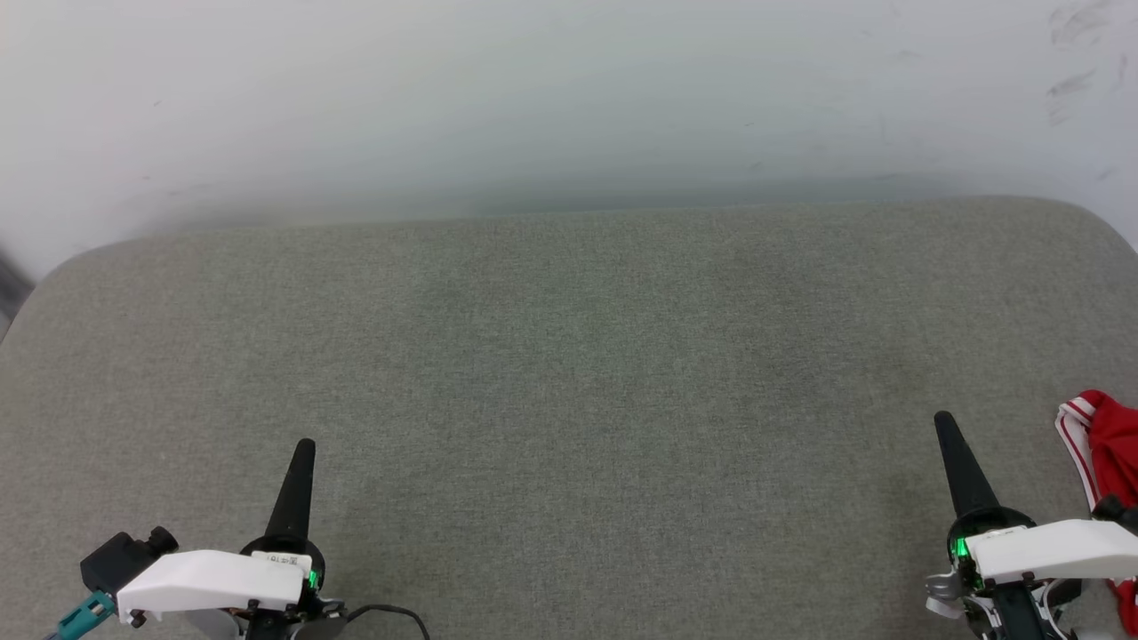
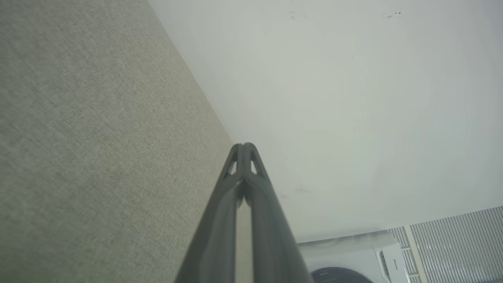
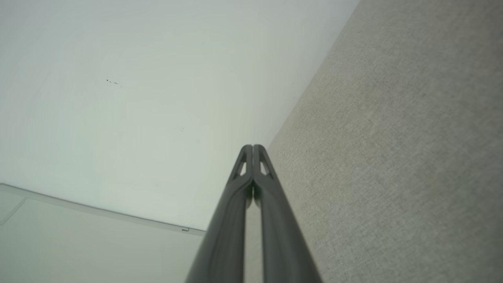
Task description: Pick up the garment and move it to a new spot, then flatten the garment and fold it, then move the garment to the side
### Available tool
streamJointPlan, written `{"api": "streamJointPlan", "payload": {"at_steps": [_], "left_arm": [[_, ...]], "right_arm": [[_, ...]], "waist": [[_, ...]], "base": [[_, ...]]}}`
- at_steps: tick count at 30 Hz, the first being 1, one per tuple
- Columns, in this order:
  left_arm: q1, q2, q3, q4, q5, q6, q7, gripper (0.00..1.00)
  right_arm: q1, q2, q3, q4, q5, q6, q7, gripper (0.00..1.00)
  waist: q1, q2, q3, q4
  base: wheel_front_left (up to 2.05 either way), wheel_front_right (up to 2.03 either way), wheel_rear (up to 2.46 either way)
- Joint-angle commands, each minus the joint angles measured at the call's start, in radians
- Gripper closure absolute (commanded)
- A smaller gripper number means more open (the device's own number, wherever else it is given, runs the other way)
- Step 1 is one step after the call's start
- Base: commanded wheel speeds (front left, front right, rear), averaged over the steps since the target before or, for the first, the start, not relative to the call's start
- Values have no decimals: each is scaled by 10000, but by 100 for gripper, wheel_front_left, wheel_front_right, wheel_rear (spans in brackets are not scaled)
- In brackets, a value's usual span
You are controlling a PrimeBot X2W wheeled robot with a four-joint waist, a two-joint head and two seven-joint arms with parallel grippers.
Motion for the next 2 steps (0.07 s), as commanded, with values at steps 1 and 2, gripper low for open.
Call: {"api": "streamJointPlan", "payload": {"at_steps": [1,2], "left_arm": [[-253,-2,68,5,-227,-19,71,100],[-267,-8,76,24,-309,-19,102,100]], "right_arm": [[-226,-34,-42,-29,276,-2,51,100],[-237,-31,-47,-14,373,-2,78,100]], "waist": [[0,0,-4,2],[0,0,-7,4]], "base": [[0,0,0],[0,0,0]]}}
